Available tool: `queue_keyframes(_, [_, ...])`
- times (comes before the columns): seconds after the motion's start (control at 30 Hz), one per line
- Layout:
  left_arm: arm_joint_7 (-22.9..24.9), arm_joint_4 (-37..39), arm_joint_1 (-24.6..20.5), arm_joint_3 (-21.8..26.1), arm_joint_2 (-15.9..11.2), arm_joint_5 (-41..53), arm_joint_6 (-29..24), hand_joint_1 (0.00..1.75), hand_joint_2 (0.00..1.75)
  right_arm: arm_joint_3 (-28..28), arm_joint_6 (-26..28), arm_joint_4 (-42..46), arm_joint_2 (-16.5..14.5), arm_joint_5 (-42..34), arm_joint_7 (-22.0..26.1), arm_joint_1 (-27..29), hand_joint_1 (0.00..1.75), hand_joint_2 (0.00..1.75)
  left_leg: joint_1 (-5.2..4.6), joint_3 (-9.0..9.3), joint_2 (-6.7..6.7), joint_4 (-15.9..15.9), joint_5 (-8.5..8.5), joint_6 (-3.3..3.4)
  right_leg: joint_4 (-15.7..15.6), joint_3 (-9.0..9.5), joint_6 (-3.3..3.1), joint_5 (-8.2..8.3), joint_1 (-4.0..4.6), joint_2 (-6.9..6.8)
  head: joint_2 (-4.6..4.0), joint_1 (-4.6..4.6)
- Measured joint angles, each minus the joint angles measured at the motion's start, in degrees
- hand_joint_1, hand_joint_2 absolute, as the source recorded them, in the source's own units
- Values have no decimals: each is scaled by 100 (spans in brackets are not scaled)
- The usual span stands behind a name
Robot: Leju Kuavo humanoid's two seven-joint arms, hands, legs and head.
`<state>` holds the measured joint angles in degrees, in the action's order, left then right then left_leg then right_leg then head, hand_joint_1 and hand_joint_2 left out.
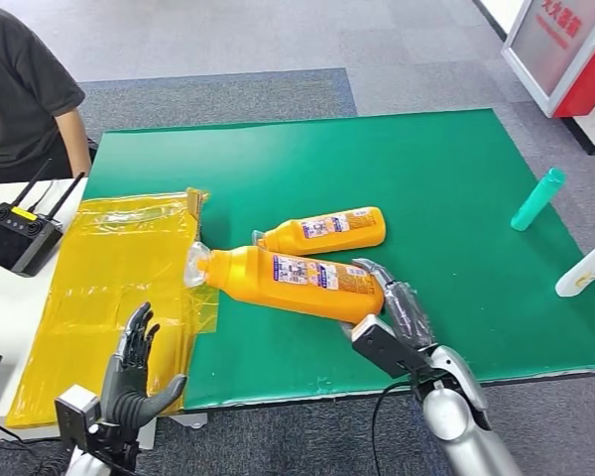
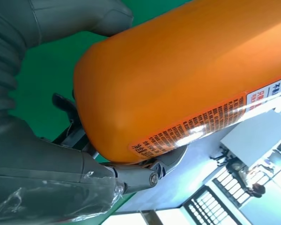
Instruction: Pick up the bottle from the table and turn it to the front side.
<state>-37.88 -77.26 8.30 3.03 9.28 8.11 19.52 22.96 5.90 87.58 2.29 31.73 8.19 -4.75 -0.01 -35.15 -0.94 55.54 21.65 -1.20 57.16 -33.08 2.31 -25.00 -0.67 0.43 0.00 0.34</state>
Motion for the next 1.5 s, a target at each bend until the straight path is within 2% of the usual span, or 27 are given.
queue_keyframes(0.17, [70, 190, -305, -205, -2, -1069, 1164, 0, 175, 86, 68, -280, -324, -229, 298, -11, 175, 175, 1, 0, 0, 0, -1, -1, 0, 1, 0, 0, 1, 0, 0, 0])
queue_keyframes(0.57, [444, 555, -785, -697, -25, -2511, 2482, 0, 175, 449, 128, -818, -771, -493, 802, -12, 175, 175, 0, -1, 0, 0, 0, -1, 0, 0, -1, 0, 0, 0, 0, -1])
queue_keyframes(1.0, [643, 663, -899, -843, -19, -2934, 2601, 0, 175, 587, 162, -983, -887, -558, 961, 24, 175, 175, 0, -1, 0, 0, -1, -1, 0, 0, -1, 0, 0, 0, 0, 1])
queue_keyframes(1.13, [843, 737, -1005, -932, -14, -3127, 2520, 0, 175, 872, 241, -1225, -893, -422, 1124, -37, 175, 175, 0, -1, 0, 0, -1, -1, 0, 0, -1, 0, 0, 0, 0, 0])
queue_keyframes(1.5, [847, 764, -1070, -1191, -26, -2932, 2376, 0, 175, 1232, 464, -1686, -893, -156, 1063, -270, 175, 175, 0, -1, 0, 0, -1, -1, 0, -1, -1, 0, 0, 0, 0, -1])
